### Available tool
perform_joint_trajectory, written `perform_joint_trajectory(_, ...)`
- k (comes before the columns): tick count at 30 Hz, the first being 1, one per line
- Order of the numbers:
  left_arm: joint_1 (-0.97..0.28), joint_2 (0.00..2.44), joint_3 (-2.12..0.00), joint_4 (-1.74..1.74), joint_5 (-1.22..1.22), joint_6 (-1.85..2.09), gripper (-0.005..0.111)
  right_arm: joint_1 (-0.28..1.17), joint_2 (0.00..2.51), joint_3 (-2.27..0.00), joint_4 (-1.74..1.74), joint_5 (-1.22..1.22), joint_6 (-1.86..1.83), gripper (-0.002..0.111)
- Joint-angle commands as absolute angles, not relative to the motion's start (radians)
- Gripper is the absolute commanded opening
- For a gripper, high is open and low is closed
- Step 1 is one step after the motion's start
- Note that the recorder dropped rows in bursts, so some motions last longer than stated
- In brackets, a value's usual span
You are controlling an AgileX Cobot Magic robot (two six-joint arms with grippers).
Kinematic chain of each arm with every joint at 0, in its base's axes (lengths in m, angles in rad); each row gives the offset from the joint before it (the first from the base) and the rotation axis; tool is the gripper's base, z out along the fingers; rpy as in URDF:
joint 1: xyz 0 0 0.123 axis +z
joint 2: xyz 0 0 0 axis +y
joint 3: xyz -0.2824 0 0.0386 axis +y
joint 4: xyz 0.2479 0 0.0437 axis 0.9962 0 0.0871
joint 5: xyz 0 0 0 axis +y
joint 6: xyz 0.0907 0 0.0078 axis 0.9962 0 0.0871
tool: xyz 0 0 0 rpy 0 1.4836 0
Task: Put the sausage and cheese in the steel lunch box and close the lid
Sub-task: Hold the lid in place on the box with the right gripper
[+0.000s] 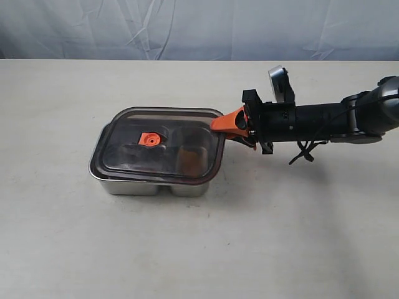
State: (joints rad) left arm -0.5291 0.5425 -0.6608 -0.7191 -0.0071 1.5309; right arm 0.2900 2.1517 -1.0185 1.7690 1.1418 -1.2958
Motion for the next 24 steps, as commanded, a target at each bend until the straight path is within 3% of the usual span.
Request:
perform_joint_trajectory(1, -0.529, 0.537, -0.662, -0.73, -0.006, 1.525, 0.042, 0.29, 2.157, -1.022, 1.744, 1.116, -1.305, 0.017)
perform_joint_trajectory(24, -0.529, 0.537, -0.662, -0.73, 0.007, 1.52, 0.042, 0.29, 2.157, -1.022, 1.708, 1.147, -1.279, 0.017)
